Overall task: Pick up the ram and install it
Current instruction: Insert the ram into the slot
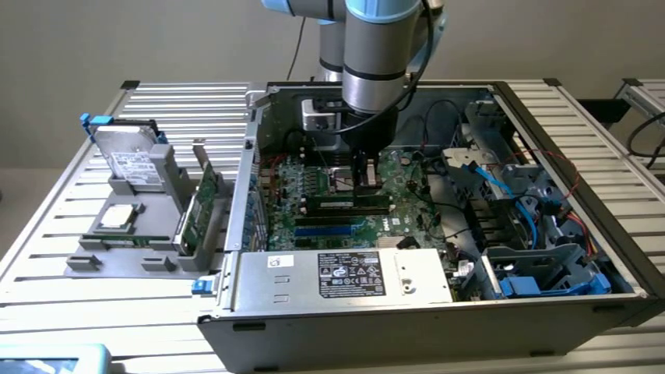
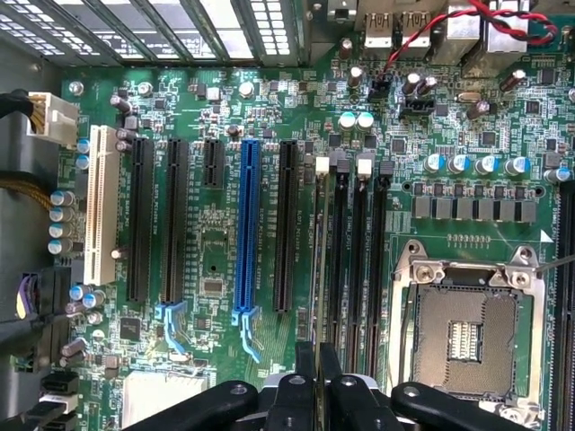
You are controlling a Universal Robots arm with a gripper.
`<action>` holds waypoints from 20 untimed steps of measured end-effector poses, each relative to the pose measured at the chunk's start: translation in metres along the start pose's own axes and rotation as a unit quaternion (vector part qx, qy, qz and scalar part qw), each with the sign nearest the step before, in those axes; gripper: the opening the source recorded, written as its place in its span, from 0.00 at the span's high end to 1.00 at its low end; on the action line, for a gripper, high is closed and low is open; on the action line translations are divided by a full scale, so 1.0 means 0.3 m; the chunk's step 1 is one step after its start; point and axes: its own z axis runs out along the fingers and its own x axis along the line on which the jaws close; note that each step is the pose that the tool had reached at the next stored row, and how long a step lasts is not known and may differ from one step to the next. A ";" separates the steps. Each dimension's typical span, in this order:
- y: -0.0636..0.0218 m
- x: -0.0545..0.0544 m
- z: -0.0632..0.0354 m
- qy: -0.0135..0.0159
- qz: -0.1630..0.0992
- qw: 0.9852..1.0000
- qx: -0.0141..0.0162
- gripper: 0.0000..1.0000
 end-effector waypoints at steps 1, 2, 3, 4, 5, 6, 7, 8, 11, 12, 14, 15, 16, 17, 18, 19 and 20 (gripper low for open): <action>0.000 0.000 0.000 0.000 -0.001 1.000 0.000 0.87; 0.001 0.000 0.000 0.000 -0.001 1.000 0.000 0.87; 0.001 -0.001 0.001 0.000 -0.001 1.000 0.000 0.87; 0.002 -0.001 0.001 0.000 -0.001 1.000 0.001 0.87; 0.002 -0.001 0.001 0.000 -0.002 1.000 0.001 0.87; 0.002 -0.001 0.000 0.000 -0.002 1.000 0.001 0.87; 0.002 -0.001 0.000 0.000 -0.002 1.000 0.001 0.87; 0.003 -0.001 -0.001 0.000 -0.002 1.000 0.001 0.87; 0.004 -0.001 -0.002 0.001 -0.002 1.000 0.001 0.87; 0.005 -0.001 -0.002 0.001 -0.002 1.000 0.001 0.87; 0.006 -0.002 -0.003 0.001 -0.002 1.000 0.002 0.87; 0.007 -0.003 -0.003 0.001 -0.002 1.000 0.003 0.87; 0.007 -0.004 -0.003 0.001 -0.002 1.000 0.003 0.87; 0.008 -0.004 -0.003 0.001 -0.002 1.000 0.003 0.87; 0.008 -0.004 -0.002 0.001 -0.002 1.000 0.004 0.87; 0.008 -0.004 -0.001 0.001 -0.002 1.000 0.004 0.87; 0.008 -0.004 0.000 0.001 -0.002 1.000 0.004 0.87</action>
